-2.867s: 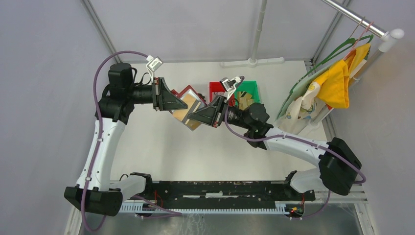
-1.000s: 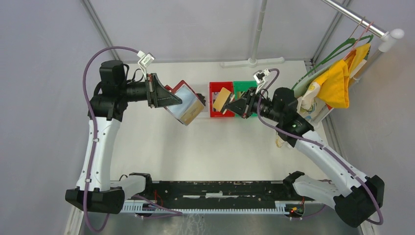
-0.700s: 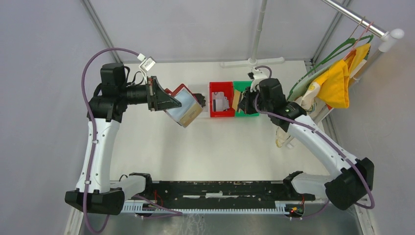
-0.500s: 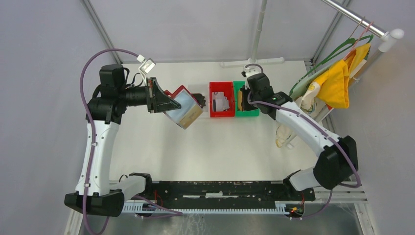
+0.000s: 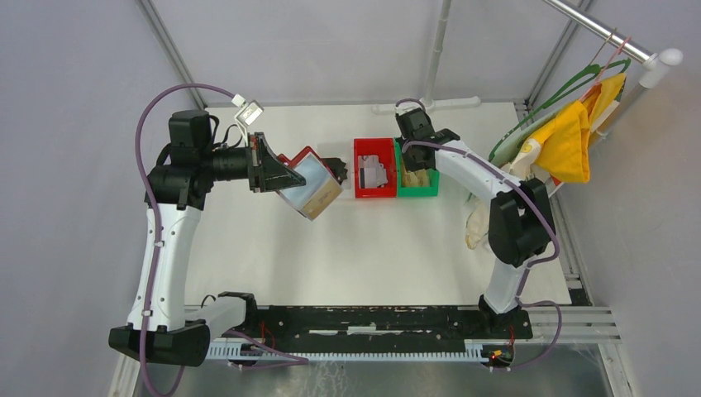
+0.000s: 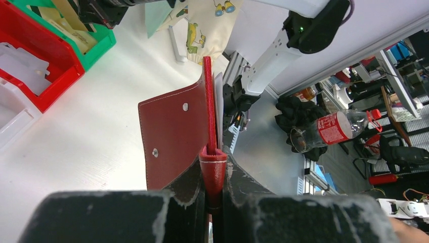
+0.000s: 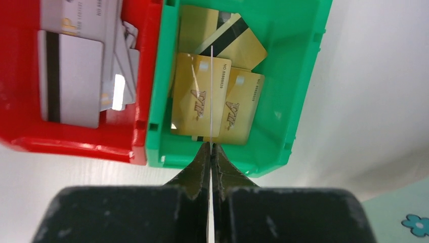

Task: Take the credit cards out of the card holder

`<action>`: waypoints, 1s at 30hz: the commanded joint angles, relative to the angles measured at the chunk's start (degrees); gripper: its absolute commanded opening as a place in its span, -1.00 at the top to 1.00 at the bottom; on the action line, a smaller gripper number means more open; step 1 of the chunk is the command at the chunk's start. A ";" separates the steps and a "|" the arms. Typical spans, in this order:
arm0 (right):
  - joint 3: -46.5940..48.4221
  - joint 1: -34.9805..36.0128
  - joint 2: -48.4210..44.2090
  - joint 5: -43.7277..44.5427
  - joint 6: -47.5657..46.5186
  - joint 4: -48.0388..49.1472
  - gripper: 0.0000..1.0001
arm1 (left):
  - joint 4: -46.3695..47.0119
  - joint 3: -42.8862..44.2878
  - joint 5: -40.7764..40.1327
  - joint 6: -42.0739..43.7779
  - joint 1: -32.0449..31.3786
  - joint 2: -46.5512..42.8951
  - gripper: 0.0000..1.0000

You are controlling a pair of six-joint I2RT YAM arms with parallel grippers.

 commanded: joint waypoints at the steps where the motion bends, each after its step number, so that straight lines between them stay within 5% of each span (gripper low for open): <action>1: 4.04 -2.62 3.91 -3.11 -1.84 -0.59 1.00 | 0.94 2.13 1.82 3.51 0.28 -1.57 0.96; 15: 10.84 -5.58 13.37 -22.59 -6.14 -3.50 1.00 | 0.93 2.23 1.44 4.30 0.20 -1.25 0.96; 18: 11.06 -5.70 13.22 -20.60 -5.98 -3.80 0.97 | 0.93 2.16 1.48 4.32 0.25 -1.00 0.97; 22: 11.64 -5.70 11.64 -12.66 -5.27 -3.97 0.53 | 0.93 2.19 1.64 4.05 0.27 -0.79 0.96; 25: 11.85 -5.66 9.80 -7.62 -4.65 -4.12 -0.01 | 0.93 2.01 1.91 4.00 0.23 -0.87 0.96; 30: 10.05 -5.60 2.63 -8.72 -3.49 -2.13 -0.44 | 0.84 1.32 2.84 3.78 0.25 -1.28 0.97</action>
